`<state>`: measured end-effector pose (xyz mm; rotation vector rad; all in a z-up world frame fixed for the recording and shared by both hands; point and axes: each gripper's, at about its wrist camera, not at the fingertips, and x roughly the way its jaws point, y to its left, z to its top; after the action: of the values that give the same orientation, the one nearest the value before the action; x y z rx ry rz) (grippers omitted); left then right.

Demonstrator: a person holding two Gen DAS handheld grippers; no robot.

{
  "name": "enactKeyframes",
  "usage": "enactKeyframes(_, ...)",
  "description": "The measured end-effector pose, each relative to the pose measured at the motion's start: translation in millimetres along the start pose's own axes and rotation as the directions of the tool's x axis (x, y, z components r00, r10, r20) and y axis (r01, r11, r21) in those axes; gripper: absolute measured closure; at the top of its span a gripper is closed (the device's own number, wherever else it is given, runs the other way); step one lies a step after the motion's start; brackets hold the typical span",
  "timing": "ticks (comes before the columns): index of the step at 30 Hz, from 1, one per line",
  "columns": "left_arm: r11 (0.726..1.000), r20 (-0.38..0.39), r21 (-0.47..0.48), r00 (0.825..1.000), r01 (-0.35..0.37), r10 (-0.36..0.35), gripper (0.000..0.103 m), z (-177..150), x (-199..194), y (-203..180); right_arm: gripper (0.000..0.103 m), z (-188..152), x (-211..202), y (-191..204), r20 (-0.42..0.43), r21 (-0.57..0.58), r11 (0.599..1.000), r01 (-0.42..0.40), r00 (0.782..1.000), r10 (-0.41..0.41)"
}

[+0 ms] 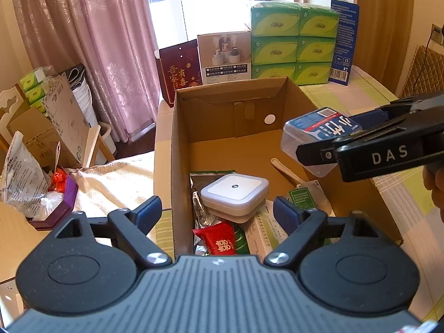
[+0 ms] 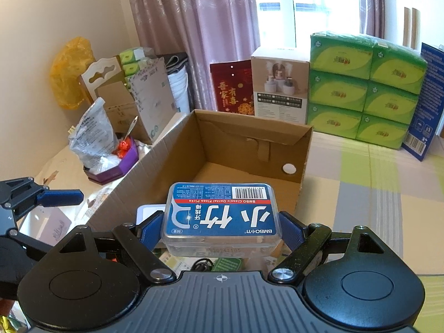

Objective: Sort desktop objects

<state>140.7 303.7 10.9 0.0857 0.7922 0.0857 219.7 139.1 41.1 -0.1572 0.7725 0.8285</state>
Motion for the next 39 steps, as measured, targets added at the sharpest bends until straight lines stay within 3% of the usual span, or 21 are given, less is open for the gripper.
enactKeyframes(5,1.0,-0.003,0.001,1.0,-0.008,0.008,0.018,-1.6,1.0,-0.2,0.017,4.2,5.7,1.7,0.009,0.005,1.0,-0.013,1.0,0.013)
enactKeyframes(7,1.0,0.002,-0.002,1.0,-0.009,0.009,0.013,-2.2,-0.2,-0.3,0.009,5.5,3.4,-1.8,0.03,0.019,1.0,-0.013,0.999,0.012)
enactKeyframes(11,1.0,0.037,-0.007,0.999,-0.018,0.019,0.004,-7.1,-9.7,-2.5,0.008,2.8,-8.6,-16.6,0.062,0.054,0.999,0.0,0.998,-0.003)
enactKeyframes(21,0.994,0.1,-0.11,0.995,-0.019,0.03,0.001,-20.4,-53.0,-11.2,0.002,-37.1,-56.8,-42.7,0.025,0.142,0.989,0.034,0.999,-0.038)
enactKeyframes(29,0.973,0.071,-0.229,0.997,-0.003,0.02,0.001,-40.1,-101.9,-29.4,0.002,-69.1,-109.1,-29.2,-0.003,0.138,0.99,0.036,0.999,-0.036)
enactKeyframes(39,0.963,0.02,-0.265,0.999,-0.042,0.049,0.001,-66.1,-165.2,-60.5,0.002,-100.0,-173.8,6.3,-0.025,0.062,0.997,0.039,0.999,-0.038)
